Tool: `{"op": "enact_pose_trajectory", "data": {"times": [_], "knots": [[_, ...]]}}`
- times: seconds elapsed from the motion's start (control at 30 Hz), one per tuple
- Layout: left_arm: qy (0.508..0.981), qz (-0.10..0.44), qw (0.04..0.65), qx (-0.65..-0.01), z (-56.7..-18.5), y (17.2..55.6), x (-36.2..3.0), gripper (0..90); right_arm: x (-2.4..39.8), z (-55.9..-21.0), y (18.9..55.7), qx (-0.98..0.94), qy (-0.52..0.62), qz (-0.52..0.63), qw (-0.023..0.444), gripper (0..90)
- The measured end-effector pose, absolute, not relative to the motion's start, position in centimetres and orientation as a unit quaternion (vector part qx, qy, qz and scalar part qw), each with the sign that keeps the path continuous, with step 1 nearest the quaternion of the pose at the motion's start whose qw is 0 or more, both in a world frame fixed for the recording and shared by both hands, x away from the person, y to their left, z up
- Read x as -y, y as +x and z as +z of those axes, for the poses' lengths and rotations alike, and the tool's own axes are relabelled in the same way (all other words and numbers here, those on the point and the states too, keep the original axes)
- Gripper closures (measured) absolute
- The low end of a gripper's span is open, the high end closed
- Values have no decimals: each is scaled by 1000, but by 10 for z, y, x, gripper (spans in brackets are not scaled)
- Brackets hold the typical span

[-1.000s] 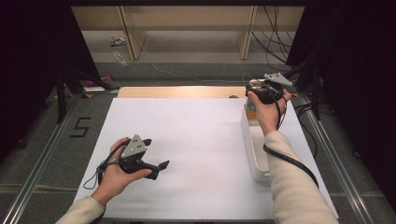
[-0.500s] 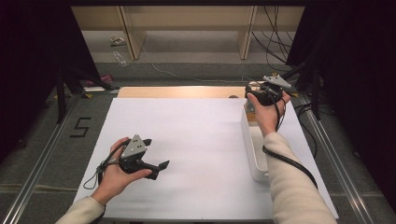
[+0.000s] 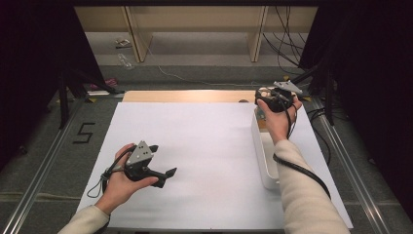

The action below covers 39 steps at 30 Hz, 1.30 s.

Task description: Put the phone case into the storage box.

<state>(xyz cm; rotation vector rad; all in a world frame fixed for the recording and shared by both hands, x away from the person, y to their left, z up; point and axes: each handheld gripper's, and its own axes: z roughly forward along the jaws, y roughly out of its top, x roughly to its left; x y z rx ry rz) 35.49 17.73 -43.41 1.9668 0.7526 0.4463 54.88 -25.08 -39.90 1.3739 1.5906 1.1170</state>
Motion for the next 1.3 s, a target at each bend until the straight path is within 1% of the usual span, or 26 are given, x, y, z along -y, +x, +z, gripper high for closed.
{"op": "enact_pose_trajectory", "data": {"times": [1.0,1.03,1.13,1.3], "knots": [[805,183,474,-307,-435,355,-177,0,250,-411,548,-635,519,440,365,103],[805,182,474,-307,-435,355,-177,0,250,-411,548,-633,520,442,366,93],[805,182,474,-307,-435,355,-177,0,252,-412,548,-627,526,444,364,1],[805,182,474,-307,-435,355,-177,0,254,-410,548,-615,535,446,370,2]]}}
